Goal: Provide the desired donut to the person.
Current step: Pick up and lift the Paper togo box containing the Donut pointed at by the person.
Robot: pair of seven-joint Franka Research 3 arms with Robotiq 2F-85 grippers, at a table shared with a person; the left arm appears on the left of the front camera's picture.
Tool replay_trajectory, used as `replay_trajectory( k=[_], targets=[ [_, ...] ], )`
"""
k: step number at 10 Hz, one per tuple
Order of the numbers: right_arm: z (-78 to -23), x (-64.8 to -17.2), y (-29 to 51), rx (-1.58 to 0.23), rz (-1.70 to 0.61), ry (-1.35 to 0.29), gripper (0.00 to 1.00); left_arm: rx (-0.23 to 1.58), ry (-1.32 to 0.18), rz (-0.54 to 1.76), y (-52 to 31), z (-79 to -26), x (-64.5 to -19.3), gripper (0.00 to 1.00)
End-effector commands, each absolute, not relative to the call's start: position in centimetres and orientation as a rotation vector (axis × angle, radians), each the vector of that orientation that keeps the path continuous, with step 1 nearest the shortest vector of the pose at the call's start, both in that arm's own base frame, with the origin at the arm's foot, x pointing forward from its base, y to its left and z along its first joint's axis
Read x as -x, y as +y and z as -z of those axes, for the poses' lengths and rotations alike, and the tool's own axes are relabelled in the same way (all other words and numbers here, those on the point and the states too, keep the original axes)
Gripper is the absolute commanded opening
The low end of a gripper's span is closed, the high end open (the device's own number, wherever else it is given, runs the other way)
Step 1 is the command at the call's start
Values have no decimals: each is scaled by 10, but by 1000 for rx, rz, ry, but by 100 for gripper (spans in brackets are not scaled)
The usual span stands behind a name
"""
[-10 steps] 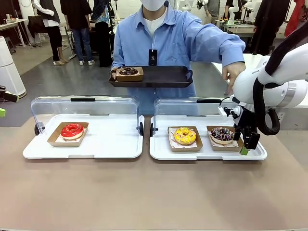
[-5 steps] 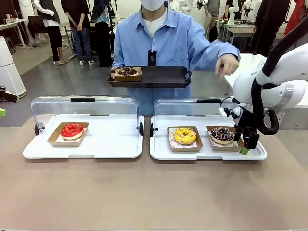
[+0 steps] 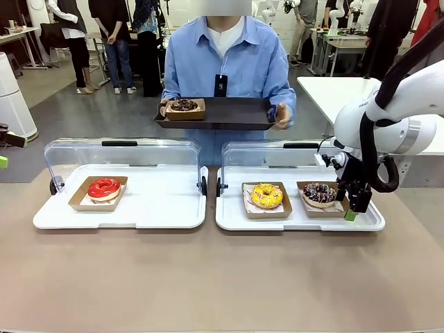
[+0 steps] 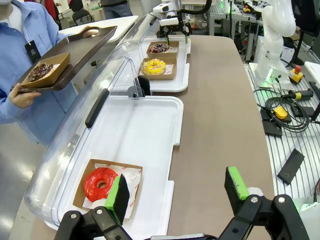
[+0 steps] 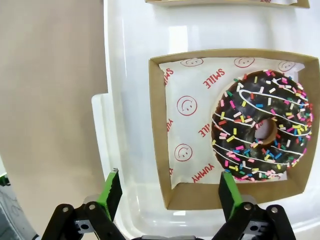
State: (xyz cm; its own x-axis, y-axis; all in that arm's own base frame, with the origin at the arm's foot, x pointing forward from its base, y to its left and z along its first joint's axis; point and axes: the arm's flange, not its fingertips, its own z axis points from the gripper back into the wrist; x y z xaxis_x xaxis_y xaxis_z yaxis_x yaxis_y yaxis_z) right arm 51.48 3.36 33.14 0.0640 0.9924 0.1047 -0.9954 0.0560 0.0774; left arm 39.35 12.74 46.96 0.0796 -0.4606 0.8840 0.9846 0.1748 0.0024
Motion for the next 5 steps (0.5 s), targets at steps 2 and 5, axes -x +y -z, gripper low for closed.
replay_trajectory(
  k=[2,5],
  targets=[
    [-326,-521,32,-158,-1512,-53,42,751,-902,1250,129,-470,-393,100],
    [-323,-520,30,-169,-1511,-49,36,751,-902,1250,129,-470,-393,100]
  ],
)
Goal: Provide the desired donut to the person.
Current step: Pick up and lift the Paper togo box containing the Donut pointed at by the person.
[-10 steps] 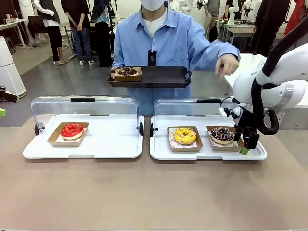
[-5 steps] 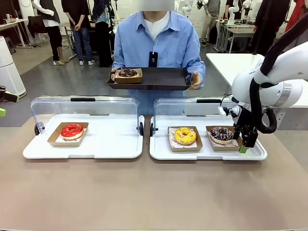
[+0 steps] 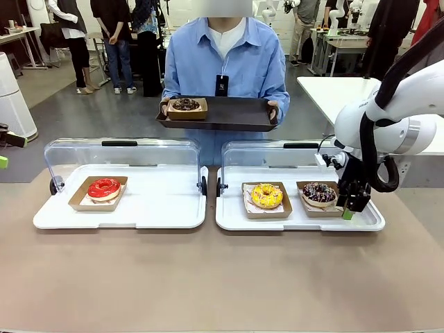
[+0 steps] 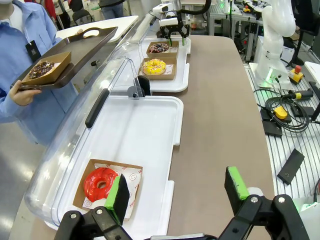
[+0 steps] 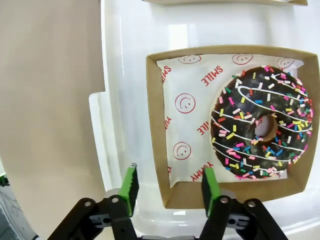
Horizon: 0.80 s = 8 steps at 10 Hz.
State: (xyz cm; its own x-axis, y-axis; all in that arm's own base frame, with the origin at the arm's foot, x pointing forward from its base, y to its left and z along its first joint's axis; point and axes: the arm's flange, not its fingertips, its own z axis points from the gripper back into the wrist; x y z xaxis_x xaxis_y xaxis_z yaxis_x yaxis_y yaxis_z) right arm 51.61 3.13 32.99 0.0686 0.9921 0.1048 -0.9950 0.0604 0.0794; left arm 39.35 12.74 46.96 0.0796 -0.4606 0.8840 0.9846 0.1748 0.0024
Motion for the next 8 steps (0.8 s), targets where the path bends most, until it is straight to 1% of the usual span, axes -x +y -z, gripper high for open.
replay_trajectory(
  k=[1,8],
  targets=[
    [-320,-520,30,-175,-1510,-47,0,751,-902,1250,129,-470,-393,100],
    [-318,-518,30,-185,-1515,-42,0,751,-902,1250,129,-470,-393,100]
  ],
)
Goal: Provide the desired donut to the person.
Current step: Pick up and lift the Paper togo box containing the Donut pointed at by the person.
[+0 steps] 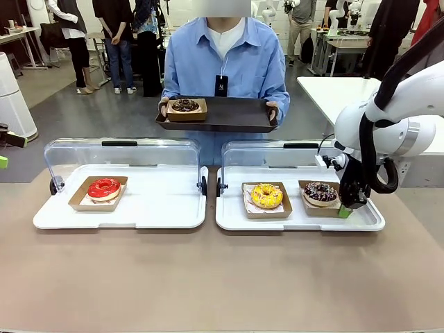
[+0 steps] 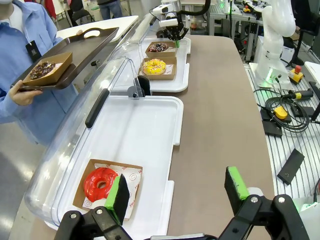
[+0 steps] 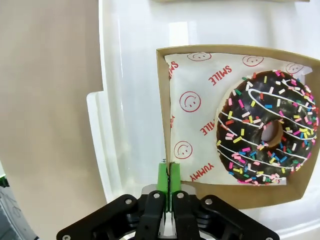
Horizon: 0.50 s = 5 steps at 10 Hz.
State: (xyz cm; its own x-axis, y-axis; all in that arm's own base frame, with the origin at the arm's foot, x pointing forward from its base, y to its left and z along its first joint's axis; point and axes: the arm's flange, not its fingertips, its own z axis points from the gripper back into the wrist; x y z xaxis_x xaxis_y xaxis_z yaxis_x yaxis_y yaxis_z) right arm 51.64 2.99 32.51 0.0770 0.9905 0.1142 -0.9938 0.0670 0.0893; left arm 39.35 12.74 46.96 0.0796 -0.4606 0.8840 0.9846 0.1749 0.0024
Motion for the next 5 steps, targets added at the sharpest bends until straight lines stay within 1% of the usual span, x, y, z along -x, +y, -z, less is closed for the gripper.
replay_trajectory(
  k=[1,3,5],
  targets=[
    [-320,-516,32,-177,-1522,-36,0,751,-902,1250,129,-470,-393,100],
    [-337,-504,48,-126,-1554,47,0,751,-902,1250,129,-470,-393,100],
    [-375,-481,72,-80,-1582,135,0,751,-902,1250,129,-470,-393,100]
  ],
)
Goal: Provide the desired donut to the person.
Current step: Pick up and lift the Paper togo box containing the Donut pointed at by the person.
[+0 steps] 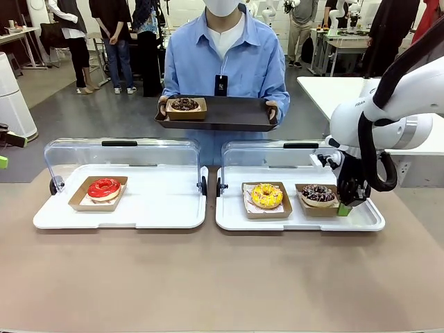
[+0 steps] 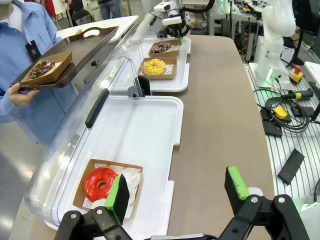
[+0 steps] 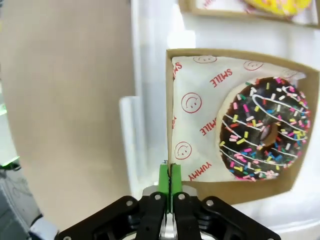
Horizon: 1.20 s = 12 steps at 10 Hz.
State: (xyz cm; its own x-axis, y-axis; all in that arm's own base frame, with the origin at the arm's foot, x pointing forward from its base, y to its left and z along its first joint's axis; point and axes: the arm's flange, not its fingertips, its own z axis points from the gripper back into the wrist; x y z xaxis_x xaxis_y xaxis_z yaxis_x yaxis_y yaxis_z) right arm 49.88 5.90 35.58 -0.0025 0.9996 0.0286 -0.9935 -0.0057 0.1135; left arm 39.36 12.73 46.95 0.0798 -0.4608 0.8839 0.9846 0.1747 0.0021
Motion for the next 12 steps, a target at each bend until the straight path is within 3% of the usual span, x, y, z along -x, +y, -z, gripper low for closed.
replay_trajectory(
  k=[1,8,12],
  targets=[
    [-406,-467,83,-53,-1600,150,0,751,-902,1250,129,-470,-393,100],
    [-614,-401,147,161,-1586,149,0,751,-902,1250,129,-470,-393,100],
    [-668,-406,162,172,-1629,62,0,751,-902,1250,129,-470,-393,100]
  ],
)
